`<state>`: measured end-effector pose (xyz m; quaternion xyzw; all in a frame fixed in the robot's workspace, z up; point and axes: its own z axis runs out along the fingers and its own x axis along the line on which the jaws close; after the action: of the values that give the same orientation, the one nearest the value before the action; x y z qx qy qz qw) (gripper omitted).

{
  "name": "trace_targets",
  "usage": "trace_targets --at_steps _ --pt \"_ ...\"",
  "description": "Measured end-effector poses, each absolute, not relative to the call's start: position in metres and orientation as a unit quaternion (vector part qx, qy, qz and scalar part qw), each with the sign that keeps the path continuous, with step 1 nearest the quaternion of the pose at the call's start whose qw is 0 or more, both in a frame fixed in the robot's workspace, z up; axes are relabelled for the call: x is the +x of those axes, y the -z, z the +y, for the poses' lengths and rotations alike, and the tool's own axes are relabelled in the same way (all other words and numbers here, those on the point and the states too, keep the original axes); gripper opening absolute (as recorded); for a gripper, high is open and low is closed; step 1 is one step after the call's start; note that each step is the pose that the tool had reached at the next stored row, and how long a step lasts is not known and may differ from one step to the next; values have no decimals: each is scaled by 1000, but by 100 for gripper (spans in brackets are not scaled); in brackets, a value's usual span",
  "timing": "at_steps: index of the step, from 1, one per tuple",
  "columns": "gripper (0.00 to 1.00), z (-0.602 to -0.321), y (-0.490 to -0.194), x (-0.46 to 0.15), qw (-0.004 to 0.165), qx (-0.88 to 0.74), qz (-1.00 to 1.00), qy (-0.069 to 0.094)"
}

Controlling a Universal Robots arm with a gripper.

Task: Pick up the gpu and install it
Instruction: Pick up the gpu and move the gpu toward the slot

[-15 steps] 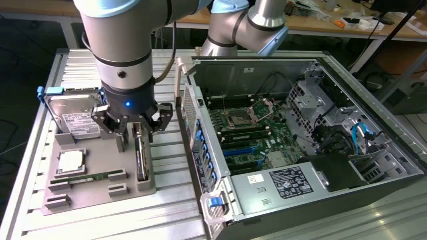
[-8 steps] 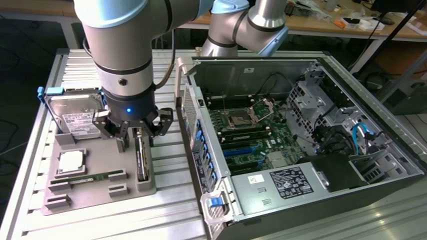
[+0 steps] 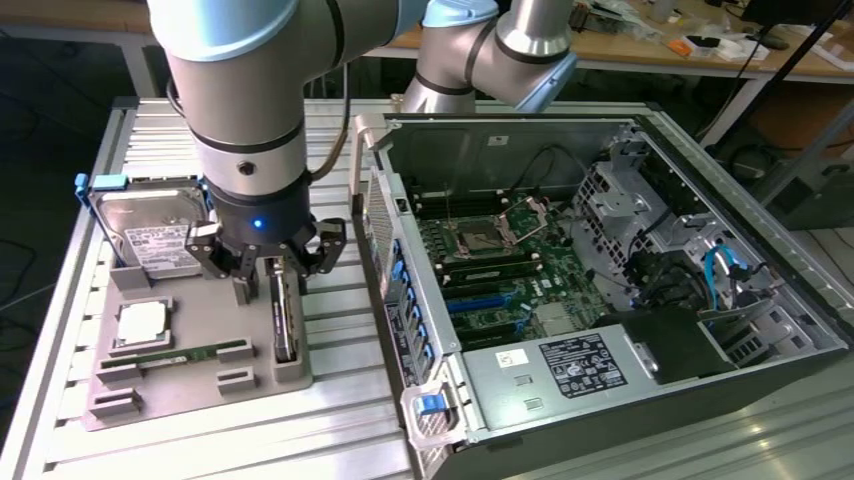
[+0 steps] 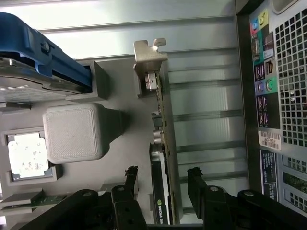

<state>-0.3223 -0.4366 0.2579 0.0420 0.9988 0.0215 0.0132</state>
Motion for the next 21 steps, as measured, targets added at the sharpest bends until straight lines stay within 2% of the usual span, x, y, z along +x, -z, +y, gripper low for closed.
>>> trace_targets --at_steps 10,21 --pt "54 -439 -244 -323 13 42 999 -22" --pt "53 -439 -244 -323 13 42 999 -22"
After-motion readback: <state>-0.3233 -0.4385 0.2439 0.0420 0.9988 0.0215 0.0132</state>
